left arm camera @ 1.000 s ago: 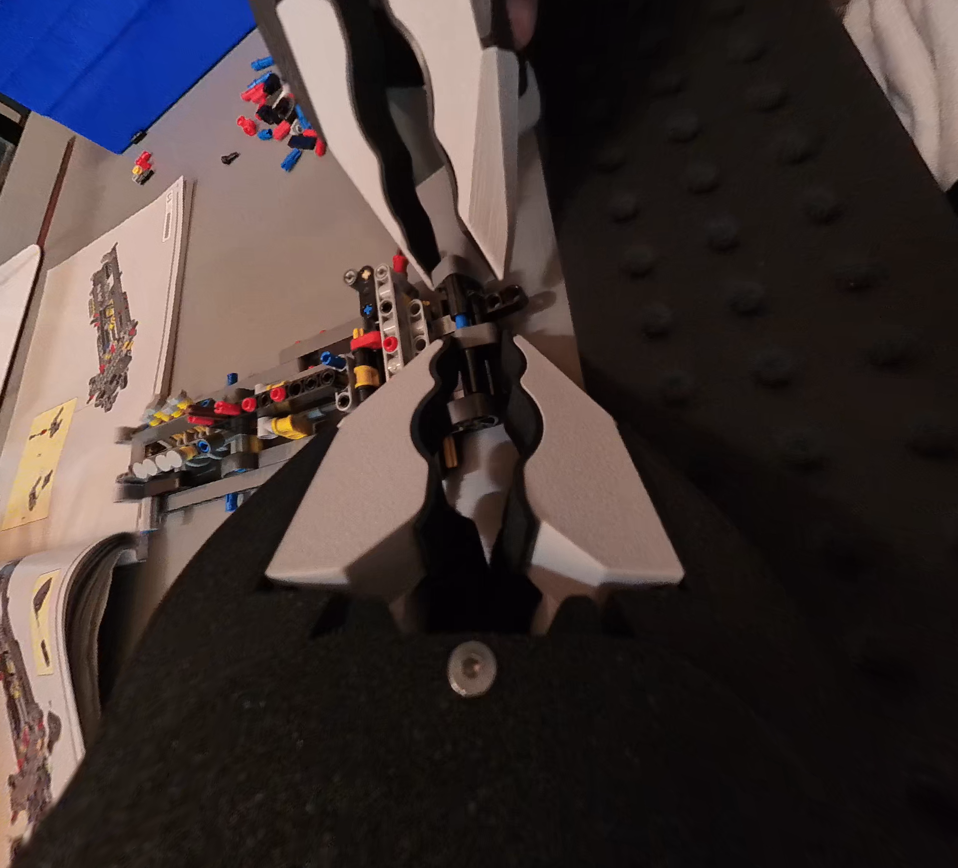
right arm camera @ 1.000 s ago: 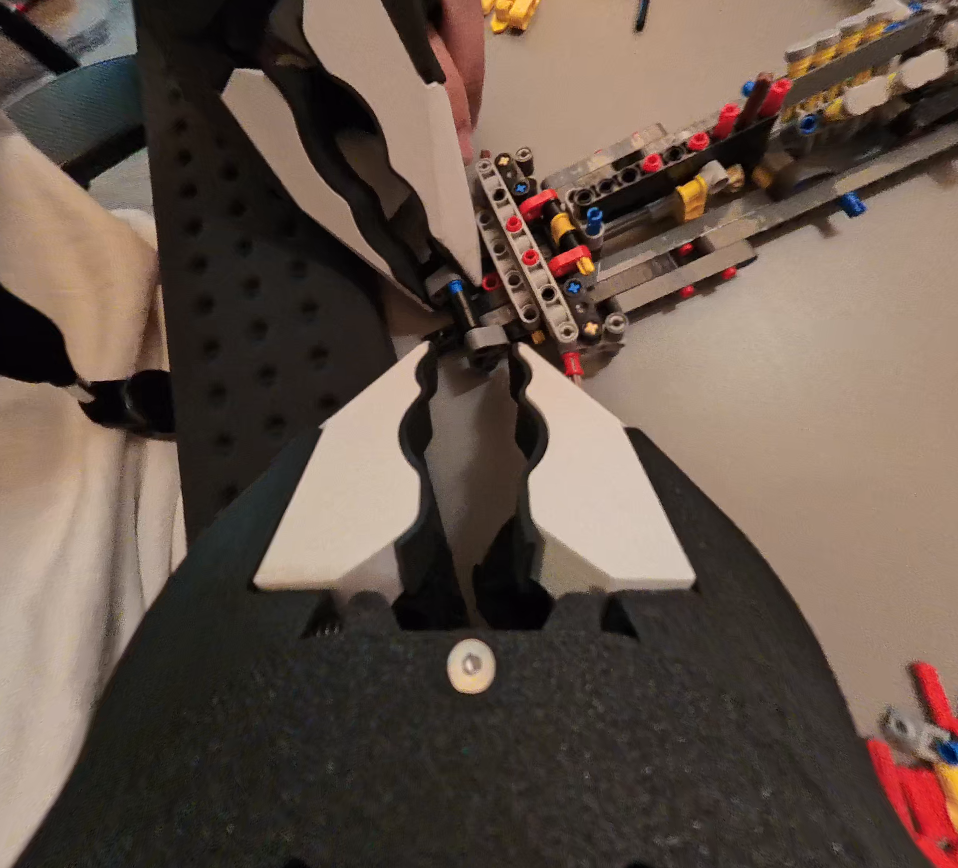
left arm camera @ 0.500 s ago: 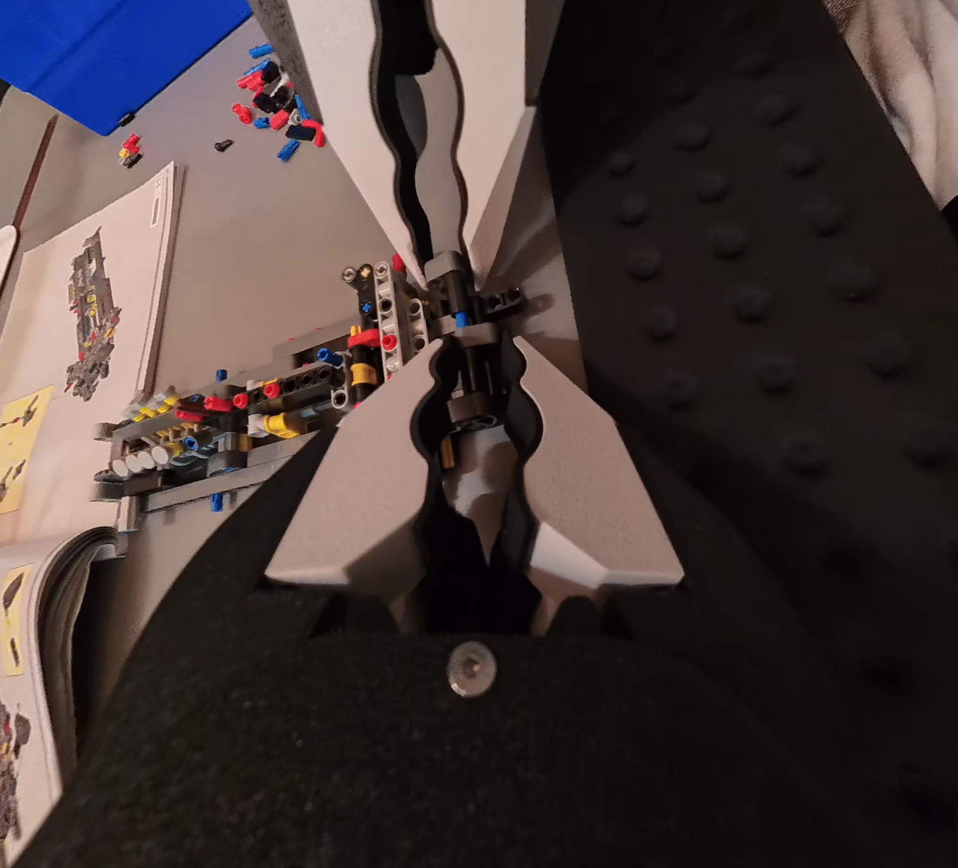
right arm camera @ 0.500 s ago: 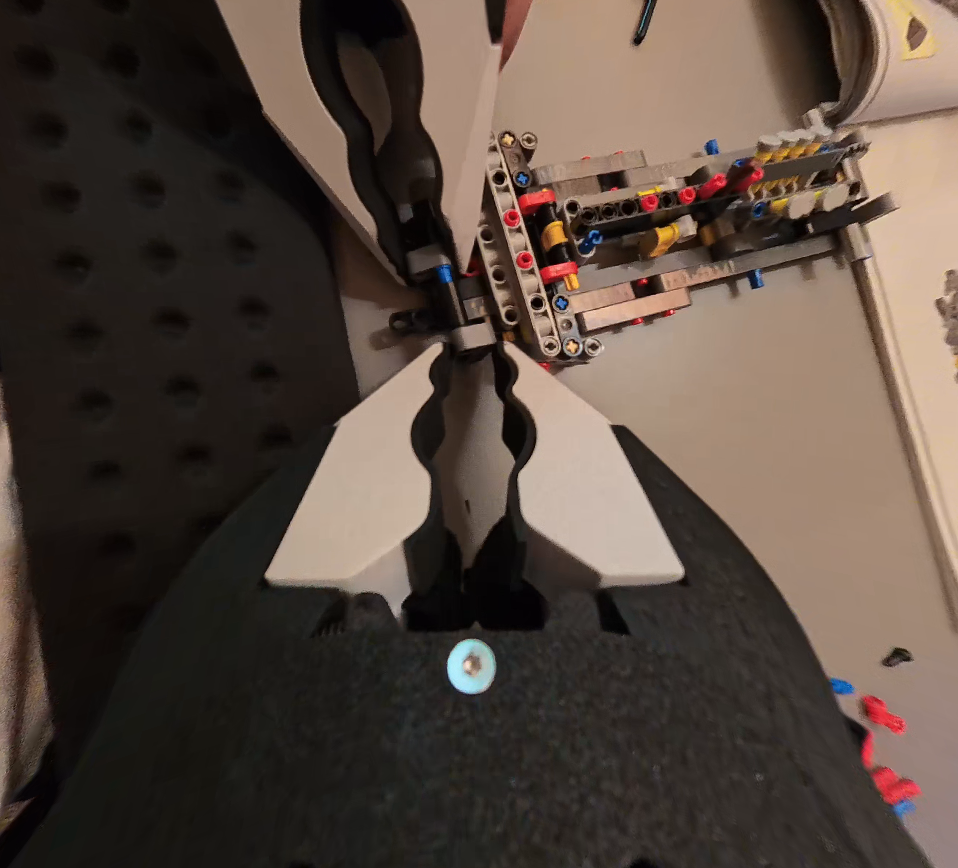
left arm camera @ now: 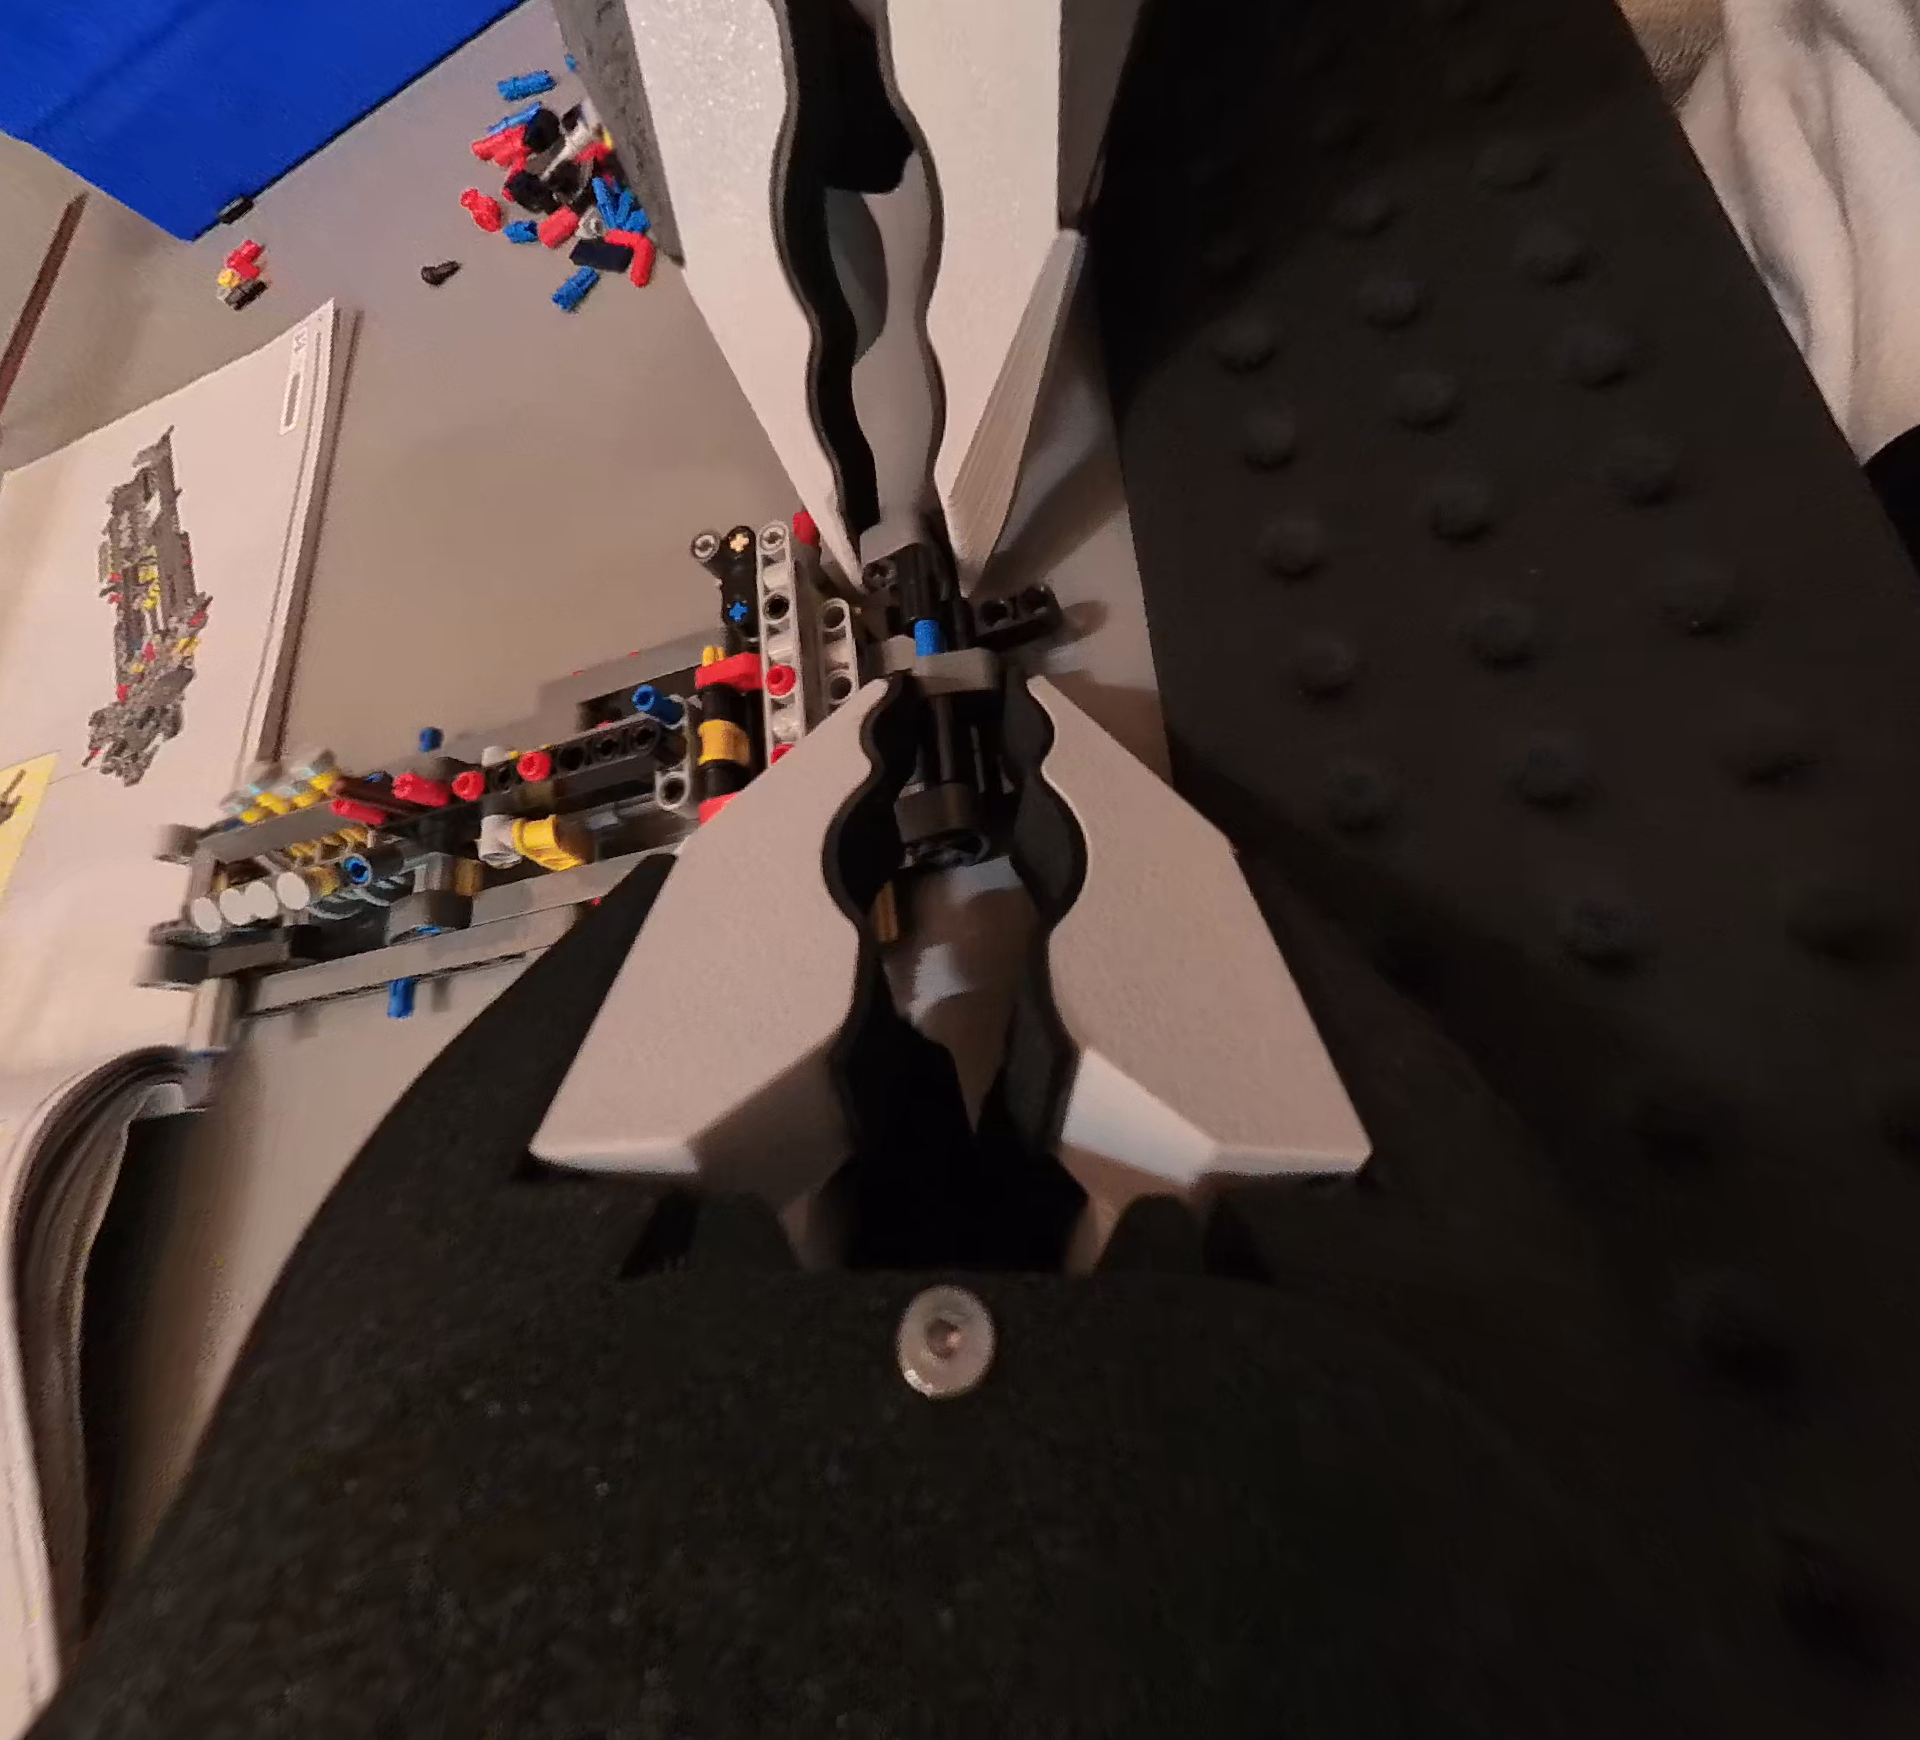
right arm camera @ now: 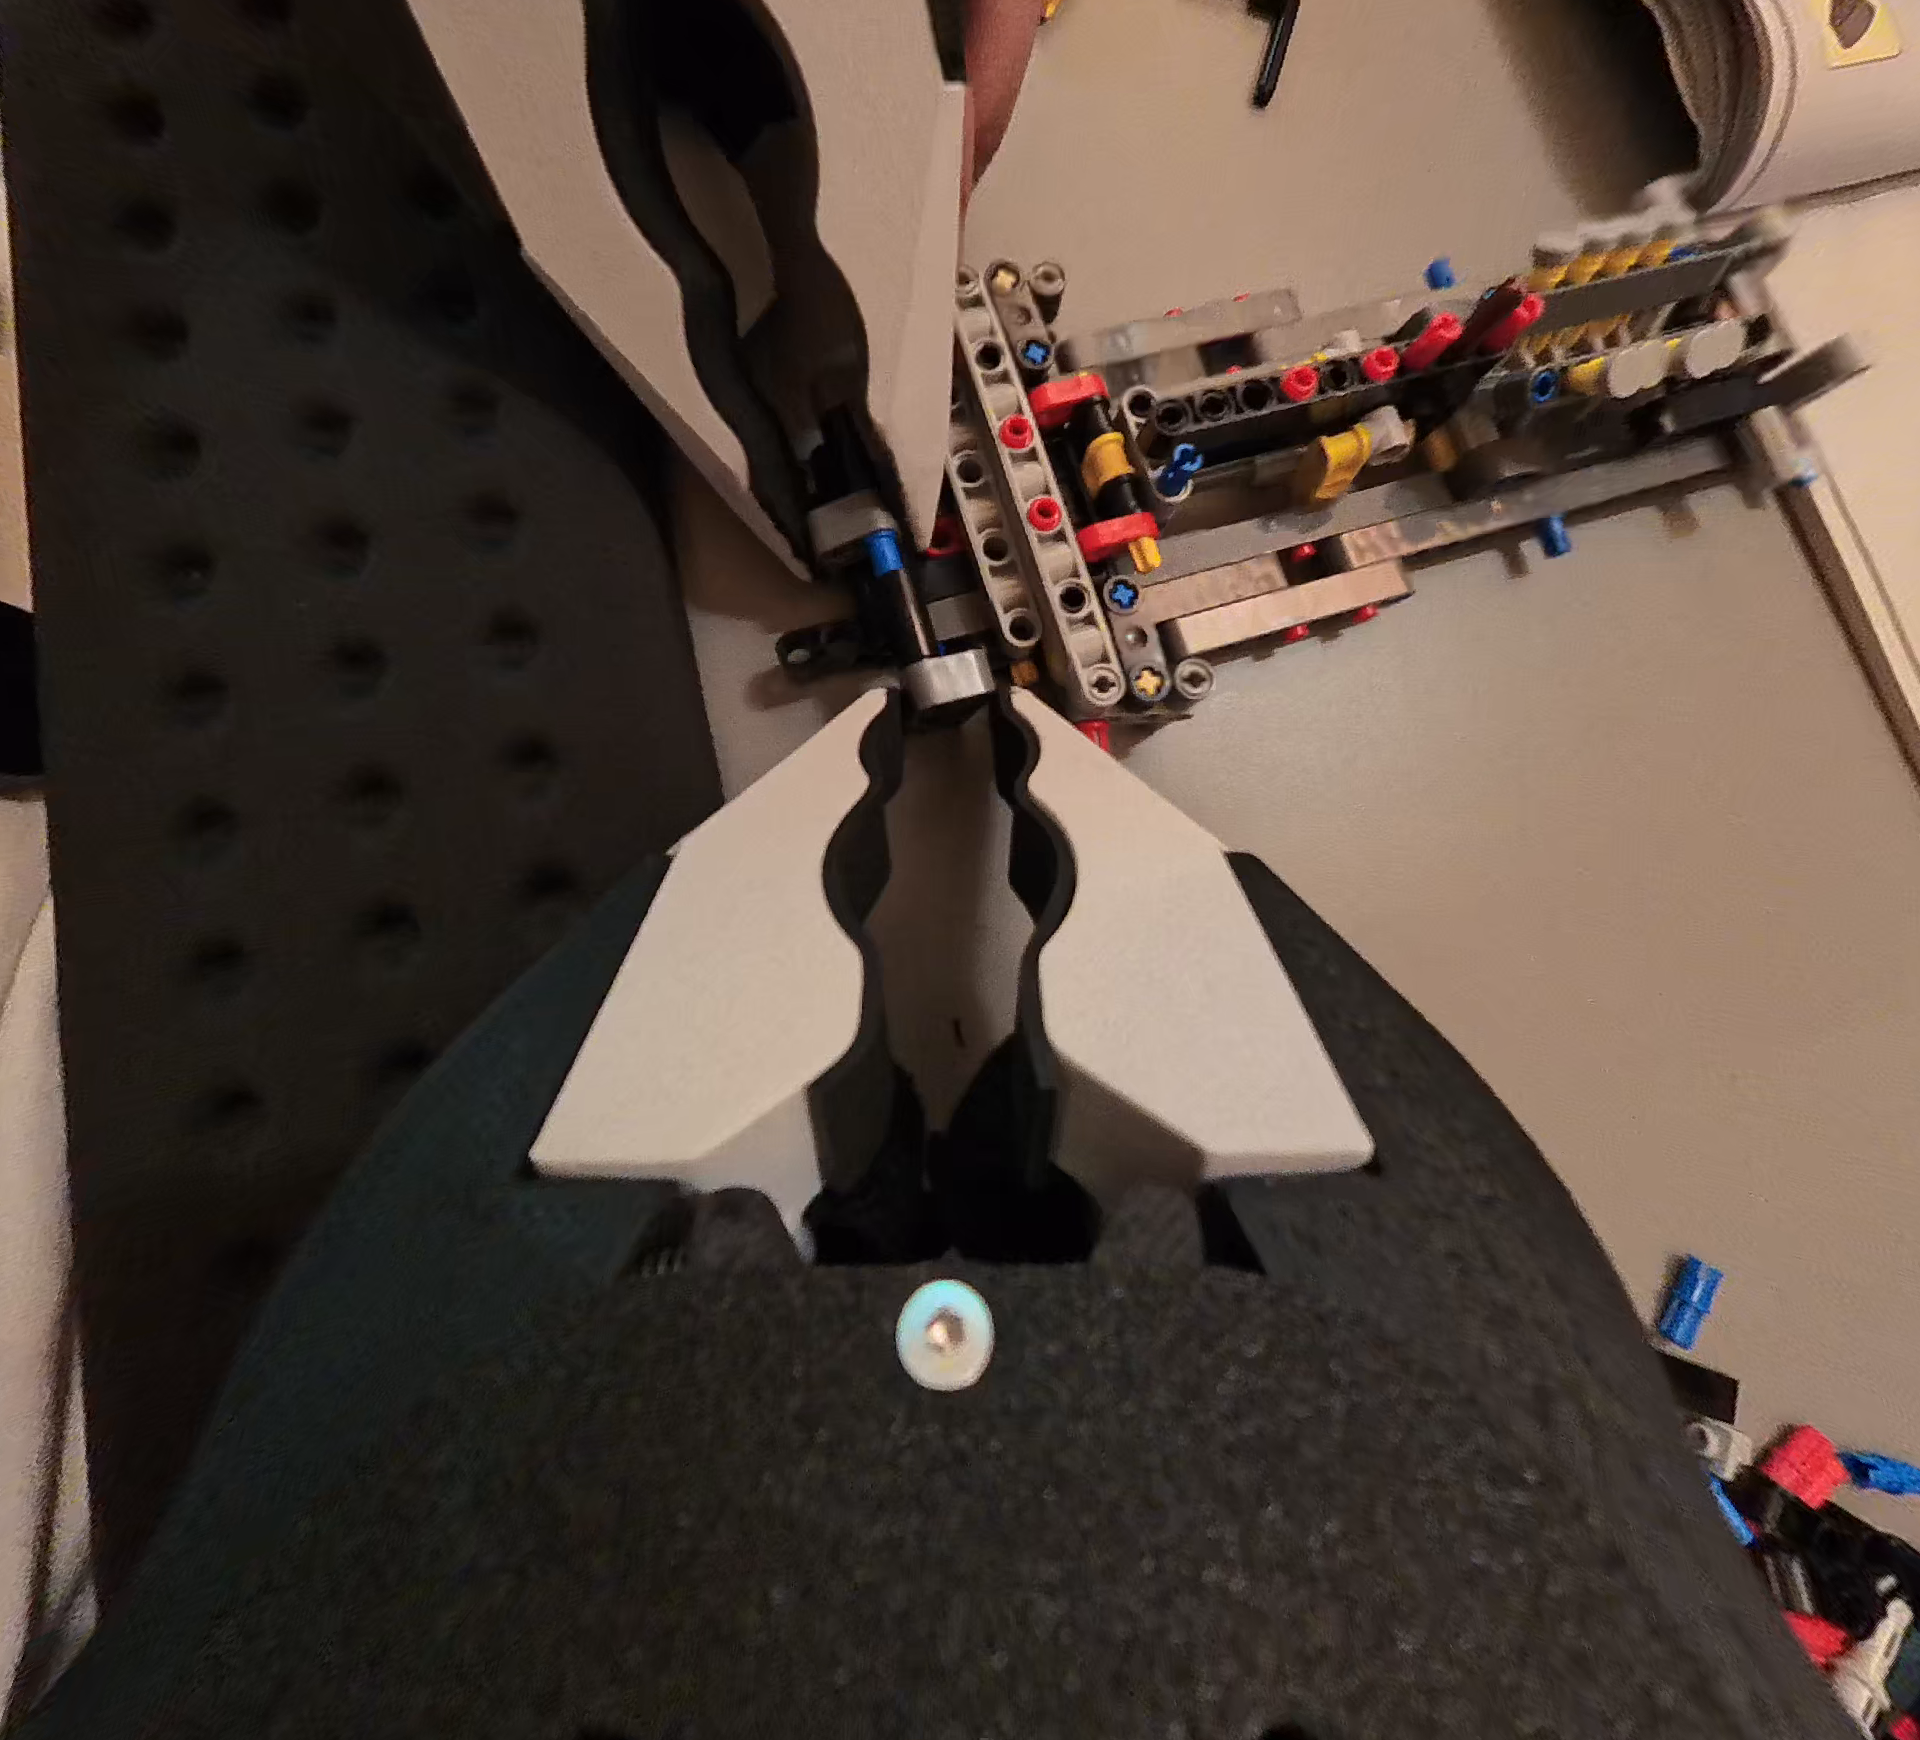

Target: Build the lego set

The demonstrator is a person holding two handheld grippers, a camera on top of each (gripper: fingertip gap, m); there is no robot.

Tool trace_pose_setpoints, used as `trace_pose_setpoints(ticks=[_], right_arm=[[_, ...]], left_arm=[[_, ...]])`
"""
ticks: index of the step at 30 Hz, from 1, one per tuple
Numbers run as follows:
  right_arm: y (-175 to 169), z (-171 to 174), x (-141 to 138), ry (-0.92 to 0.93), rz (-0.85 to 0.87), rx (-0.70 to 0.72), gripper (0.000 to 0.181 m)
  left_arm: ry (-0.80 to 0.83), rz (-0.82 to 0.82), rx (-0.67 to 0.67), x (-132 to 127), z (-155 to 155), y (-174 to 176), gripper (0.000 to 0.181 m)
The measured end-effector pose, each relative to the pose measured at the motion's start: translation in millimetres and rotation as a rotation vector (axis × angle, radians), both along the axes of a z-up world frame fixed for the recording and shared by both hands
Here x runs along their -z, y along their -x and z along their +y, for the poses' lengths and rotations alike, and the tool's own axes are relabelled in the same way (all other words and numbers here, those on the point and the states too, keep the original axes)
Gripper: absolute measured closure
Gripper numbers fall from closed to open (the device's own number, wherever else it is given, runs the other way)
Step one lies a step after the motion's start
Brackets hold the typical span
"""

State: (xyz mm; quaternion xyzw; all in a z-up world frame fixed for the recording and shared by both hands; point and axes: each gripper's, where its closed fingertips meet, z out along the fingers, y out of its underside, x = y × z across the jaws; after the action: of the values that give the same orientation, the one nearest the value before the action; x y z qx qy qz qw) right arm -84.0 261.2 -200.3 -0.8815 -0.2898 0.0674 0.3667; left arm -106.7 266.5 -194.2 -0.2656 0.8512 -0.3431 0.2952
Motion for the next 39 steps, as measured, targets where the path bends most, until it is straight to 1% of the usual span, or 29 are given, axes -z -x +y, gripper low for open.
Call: trace_pose_setpoints(ticks=[3,7,10,14,19,24,28,31,33,39], right_arm=[[0.5,0.3,-0.6,-0.008,-0.016,0.007,0.166],[-0.1,2.1,-0.4,-0.045,-0.097,0.028,0.165],[-0.4,2.3,-0.1,-0.049,-0.101,0.044,0.165],[0.0,3.4,0.2,-0.073,-0.106,0.006,0.165],[-1.9,5.3,1.6,-0.118,-0.178,0.006,0.165],[-0.5,5.3,2.5,-0.074,-0.067,0.025,0.166],[-0.3,7.1,2.5,-0.074,-0.038,0.029,0.164],[1.7,3.8,0.0,-0.057,0.019,0.012,0.163],[2.7,1.5,-0.5,-0.038,0.047,0.002,0.159],[1.6,-5.7,3.1,0.03,0.083,-0.034,0.157]], left_arm=[[0.025,0.021,-0.006,-0.3,0.9,0.4,0.168],[0.032,0.034,-0.01,0.0,1.8,0.4,0.168],[0.023,0.024,-0.006,0.2,1.7,0.3,0.168],[0.028,0.033,0.001,0.4,1.5,0.7,0.168],[0.016,0.035,-0.004,2.0,3.0,-0.1,0.167],[0.017,0.041,0.002,2.8,2.6,-0.3,0.167],[0.01,0.033,0.007,3.2,1.7,-0.6,0.167],[0.016,0.032,0.012,2.7,1.1,-0.1,0.167],[0.024,0.034,0.012,1.9,1.1,-0.3,0.167],[0.031,0.038,0.012,1.7,1.2,-0.3,0.167]])
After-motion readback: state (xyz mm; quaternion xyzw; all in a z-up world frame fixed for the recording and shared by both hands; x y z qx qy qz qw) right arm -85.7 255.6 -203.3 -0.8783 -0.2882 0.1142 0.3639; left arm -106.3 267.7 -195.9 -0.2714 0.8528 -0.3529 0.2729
